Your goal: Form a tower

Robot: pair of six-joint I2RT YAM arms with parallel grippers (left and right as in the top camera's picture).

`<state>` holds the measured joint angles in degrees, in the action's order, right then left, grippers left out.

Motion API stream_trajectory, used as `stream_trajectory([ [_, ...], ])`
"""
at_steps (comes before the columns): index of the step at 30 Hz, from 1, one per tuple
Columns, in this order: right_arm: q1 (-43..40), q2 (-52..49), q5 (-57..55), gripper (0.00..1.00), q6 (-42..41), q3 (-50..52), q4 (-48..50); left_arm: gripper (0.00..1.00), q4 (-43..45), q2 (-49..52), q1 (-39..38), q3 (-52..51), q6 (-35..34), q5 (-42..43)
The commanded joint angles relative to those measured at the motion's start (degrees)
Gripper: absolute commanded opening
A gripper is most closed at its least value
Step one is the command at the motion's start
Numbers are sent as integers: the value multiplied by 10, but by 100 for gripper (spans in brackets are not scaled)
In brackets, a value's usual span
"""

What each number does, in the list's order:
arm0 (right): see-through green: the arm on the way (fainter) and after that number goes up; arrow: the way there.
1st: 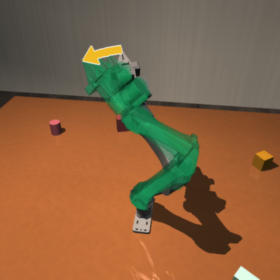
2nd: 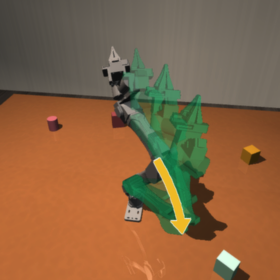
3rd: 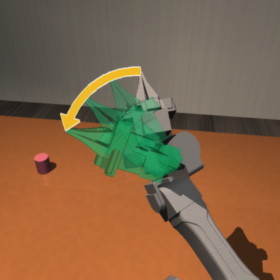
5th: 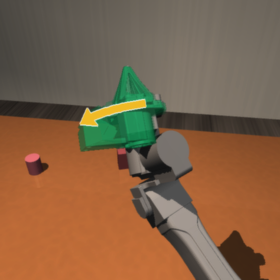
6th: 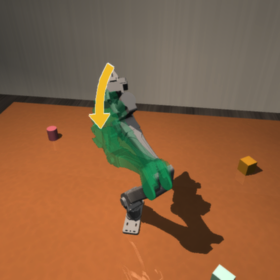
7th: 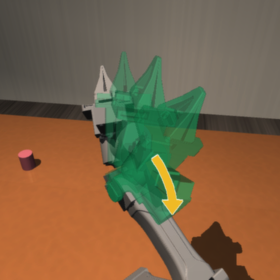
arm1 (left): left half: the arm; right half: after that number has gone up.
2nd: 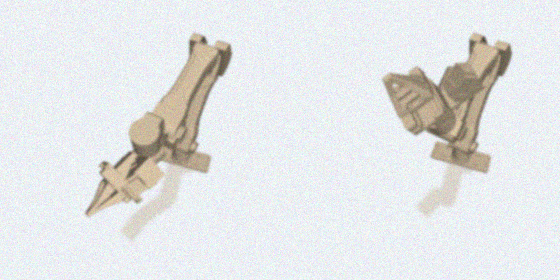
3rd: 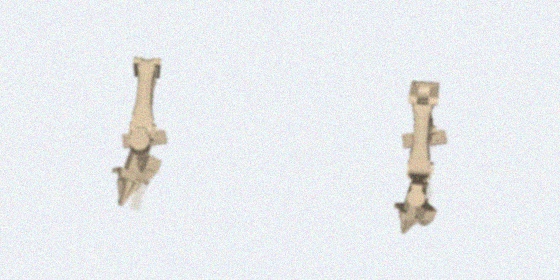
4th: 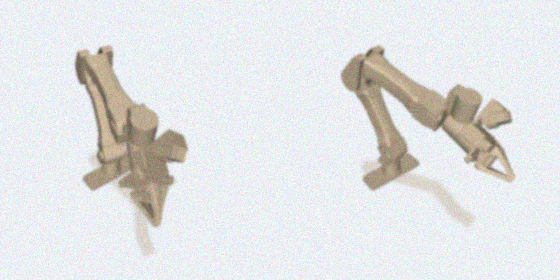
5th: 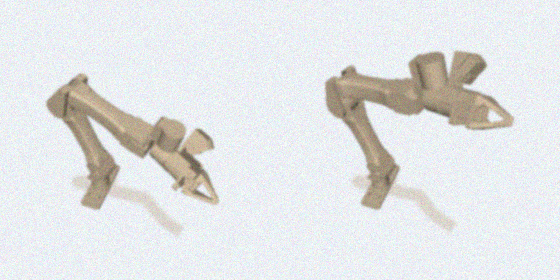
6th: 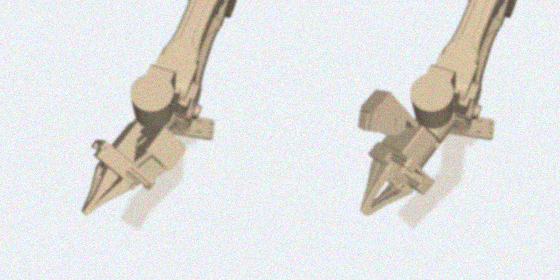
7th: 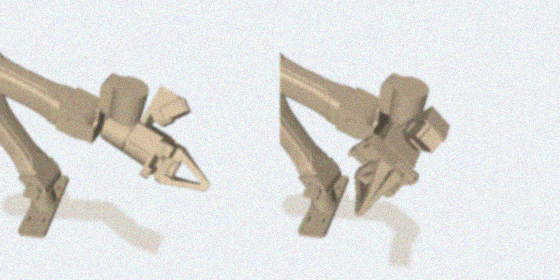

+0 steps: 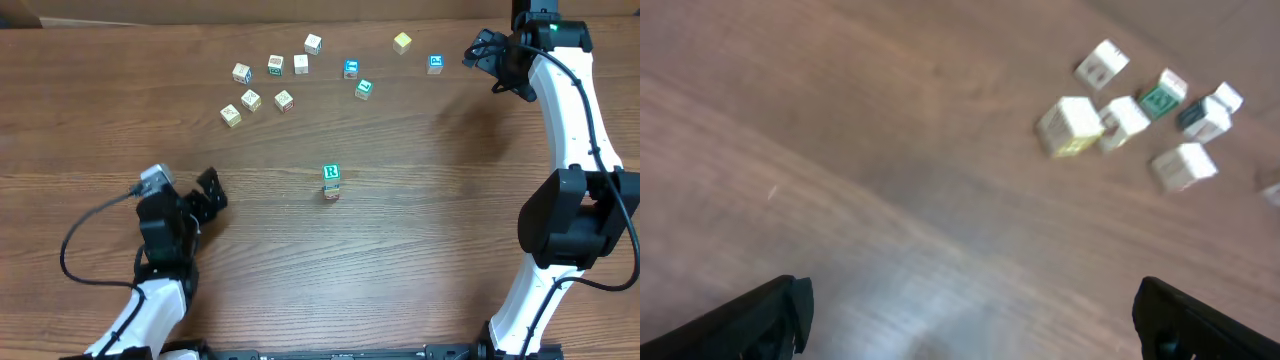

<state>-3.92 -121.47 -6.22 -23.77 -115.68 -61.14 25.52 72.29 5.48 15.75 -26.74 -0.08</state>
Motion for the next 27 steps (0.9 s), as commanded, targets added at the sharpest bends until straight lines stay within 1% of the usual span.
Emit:
stream_trajectory([
  [1, 0, 2, -4, 100, 3, -9, 2, 100, 3, -31, -3, -54, 15, -18],
  [6, 0, 2, -4, 100, 3, -9, 2, 100, 6, -55, -3, -97, 14, -19],
  [10, 0, 2, -4, 100, 3, -9, 2, 100, 31, -81, -3, -129, 14, -21],
  [13, 0, 2, -4, 100, 3, -9, 2, 99, 37, -103, -3, -156, -25, -40],
  [18, 0, 2, -4, 100, 3, -9, 2, 99, -13, -152, -3, -155, -29, -44],
  [22, 0, 2, -4, 100, 3, -9, 2, 100, -69, -201, -3, -155, -28, -49],
  [27, 0, 2, -4, 100, 3, -9, 2, 99, -100, -239, -3, -155, -15, -49],
])
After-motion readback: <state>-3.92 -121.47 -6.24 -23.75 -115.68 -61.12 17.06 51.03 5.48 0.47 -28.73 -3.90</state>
